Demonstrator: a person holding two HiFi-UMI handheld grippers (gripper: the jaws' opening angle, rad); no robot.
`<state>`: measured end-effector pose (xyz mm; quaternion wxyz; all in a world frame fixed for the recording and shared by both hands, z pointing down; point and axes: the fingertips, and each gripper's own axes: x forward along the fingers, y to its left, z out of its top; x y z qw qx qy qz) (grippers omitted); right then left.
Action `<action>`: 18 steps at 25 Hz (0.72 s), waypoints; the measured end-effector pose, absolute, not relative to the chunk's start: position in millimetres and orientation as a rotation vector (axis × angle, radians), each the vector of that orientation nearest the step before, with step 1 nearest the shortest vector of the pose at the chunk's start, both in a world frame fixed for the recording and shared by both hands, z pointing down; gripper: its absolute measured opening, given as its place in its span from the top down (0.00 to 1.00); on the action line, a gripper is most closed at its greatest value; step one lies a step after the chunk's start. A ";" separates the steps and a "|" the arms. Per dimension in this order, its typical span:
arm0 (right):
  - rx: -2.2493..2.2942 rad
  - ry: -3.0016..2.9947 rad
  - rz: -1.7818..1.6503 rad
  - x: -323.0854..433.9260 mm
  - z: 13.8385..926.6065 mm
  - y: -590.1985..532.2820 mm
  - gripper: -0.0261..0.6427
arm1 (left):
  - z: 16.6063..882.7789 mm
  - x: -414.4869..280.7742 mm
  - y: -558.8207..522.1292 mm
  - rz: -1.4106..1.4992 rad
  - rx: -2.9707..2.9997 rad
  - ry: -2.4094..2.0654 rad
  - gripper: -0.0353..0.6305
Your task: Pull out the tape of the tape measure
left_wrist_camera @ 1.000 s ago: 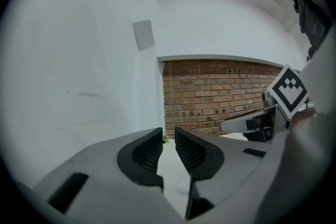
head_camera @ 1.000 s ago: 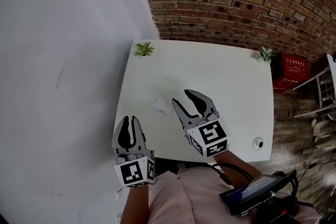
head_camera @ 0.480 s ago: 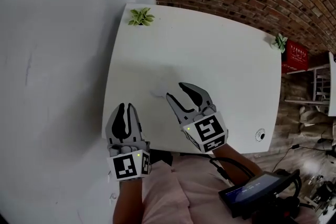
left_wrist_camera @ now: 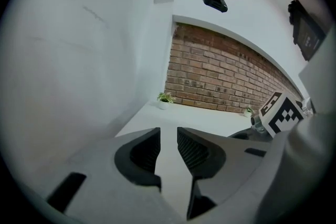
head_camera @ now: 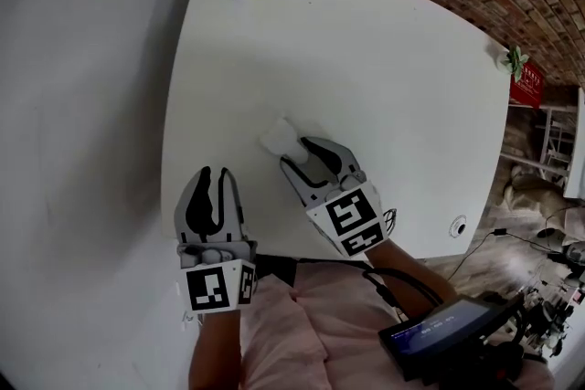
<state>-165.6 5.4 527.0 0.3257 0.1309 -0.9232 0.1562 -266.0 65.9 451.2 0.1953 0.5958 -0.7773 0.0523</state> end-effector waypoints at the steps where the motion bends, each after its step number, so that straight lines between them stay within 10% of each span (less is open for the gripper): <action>1: 0.345 -2.402 0.389 -165.8 530.0 6.5 0.69 | 452.7 -267.3 66.0 0.144 1.668 -2.173 0.78; 18: 0.449 -2.604 0.270 -157.9 438.2 -1.9 0.75 | 390.1 -234.5 39.6 0.006 1.835 -2.074 0.67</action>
